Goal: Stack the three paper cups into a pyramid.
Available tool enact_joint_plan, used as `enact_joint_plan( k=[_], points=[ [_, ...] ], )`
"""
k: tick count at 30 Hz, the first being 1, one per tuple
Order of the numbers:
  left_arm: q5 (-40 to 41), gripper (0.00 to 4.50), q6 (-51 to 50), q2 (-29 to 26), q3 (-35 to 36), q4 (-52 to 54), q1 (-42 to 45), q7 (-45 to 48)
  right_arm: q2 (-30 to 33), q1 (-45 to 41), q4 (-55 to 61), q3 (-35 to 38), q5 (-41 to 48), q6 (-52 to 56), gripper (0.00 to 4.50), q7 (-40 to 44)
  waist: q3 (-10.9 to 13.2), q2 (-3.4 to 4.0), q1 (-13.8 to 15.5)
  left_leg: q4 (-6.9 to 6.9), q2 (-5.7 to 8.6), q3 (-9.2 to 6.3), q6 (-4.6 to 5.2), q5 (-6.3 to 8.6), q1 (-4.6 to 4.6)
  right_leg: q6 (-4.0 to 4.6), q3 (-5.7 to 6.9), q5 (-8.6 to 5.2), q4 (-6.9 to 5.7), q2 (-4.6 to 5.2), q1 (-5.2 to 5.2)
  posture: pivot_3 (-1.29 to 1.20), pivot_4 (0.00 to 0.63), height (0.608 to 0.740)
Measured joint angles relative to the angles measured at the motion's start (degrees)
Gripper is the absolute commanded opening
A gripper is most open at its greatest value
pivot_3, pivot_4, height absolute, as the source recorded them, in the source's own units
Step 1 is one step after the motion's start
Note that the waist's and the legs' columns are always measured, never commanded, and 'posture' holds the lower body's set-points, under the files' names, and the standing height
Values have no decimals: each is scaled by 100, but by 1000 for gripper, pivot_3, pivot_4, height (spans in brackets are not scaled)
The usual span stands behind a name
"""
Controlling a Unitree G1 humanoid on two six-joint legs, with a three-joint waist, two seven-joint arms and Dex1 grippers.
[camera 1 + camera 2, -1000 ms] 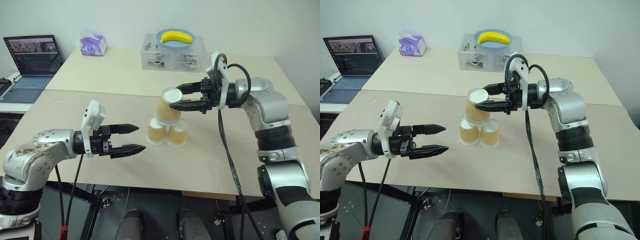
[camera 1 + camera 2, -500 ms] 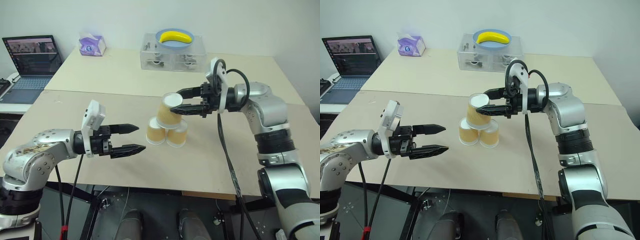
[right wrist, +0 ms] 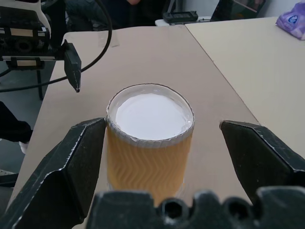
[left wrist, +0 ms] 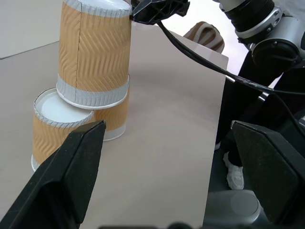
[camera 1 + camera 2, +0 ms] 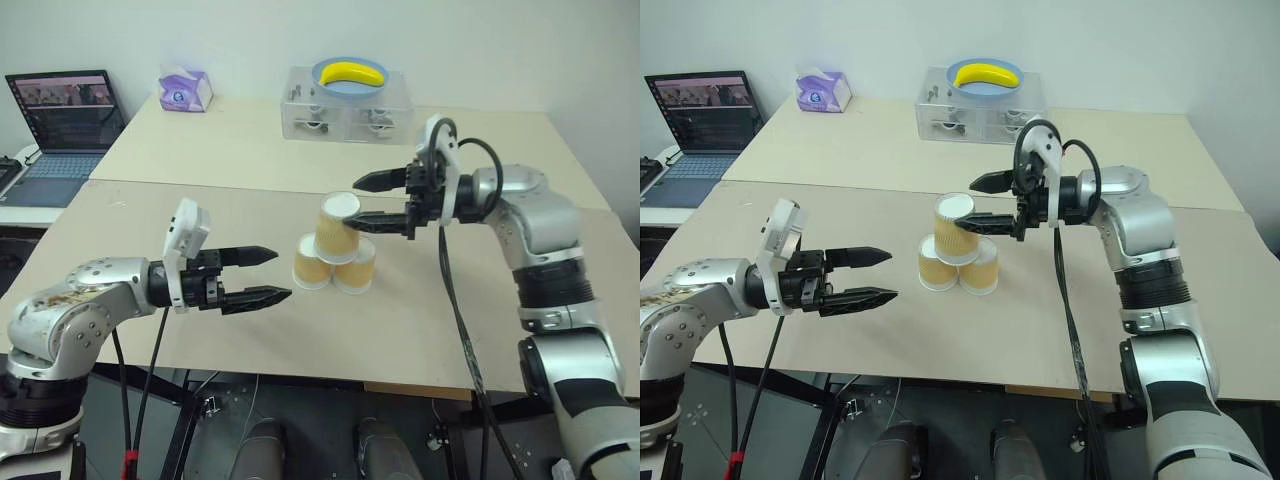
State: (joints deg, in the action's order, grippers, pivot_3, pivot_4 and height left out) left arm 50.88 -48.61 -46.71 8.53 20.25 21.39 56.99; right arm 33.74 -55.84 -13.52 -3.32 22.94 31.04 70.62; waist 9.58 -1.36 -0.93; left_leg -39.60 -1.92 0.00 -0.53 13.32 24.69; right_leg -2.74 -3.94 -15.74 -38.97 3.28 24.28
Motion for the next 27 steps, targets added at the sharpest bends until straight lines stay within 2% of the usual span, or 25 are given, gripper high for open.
enact_joint_plan(
  k=[7, 13, 16, 21, 24, 27],
  points=[
    [-41, 4500, 8, 105, -82, -146, 133, 59, 409, -67, 18, 559, 497, 178, 4453, 259, 0, 0, 4, 0, 0, 0, 0, 0, -1, 0, 0, 0, 1, 0, -1, 0, 150, 694],
    [-54, 4500, 4, 145, -125, -242, 314, 70, 671, 120, 42, 740, 546, 191, 4453, 190, 0, 0, -14, 0, -1, 1, 0, 0, -1, 0, -1, 0, 0, -1, 0, 0, 150, 694],
    [-42, 4500, -19, 145, -68, -243, 312, -49, 749, 339, 38, 978, 535, 161, 4453, -99, 1, -1, -4, 0, 1, 0, 0, 0, 1, 0, 0, 0, 0, 2, 0, 0, 150, 694],
    [135, 4500, -63, 253, 571, -209, 183, -701, 744, 749, 69, 1783, 369, -270, 4453, -1352, 0, -2, 3, -1, -2, -1, 0, 0, -1, 0, 0, 0, 0, 1, -4, 0, 150, 694],
    [-121, 4500, 3, 722, 1181, -390, 151, -1990, 558, 1429, 320, 2332, 195, -344, 4453, -2420, 0, -3, 18, -4, 2, -1, 0, 0, 0, -1, 0, 1, -2, 5, -5, 0, 150, 694],
    [-487, 4500, -35, 1028, 1548, -777, -47, -3119, 388, 2141, 622, 2537, 18, -342, 4453, -3225, 0, -2, 6, -7, 6, 1, 0, 0, 0, -1, -4, 1, -8, 11, -3, 0, 150, 694]
  ],
)
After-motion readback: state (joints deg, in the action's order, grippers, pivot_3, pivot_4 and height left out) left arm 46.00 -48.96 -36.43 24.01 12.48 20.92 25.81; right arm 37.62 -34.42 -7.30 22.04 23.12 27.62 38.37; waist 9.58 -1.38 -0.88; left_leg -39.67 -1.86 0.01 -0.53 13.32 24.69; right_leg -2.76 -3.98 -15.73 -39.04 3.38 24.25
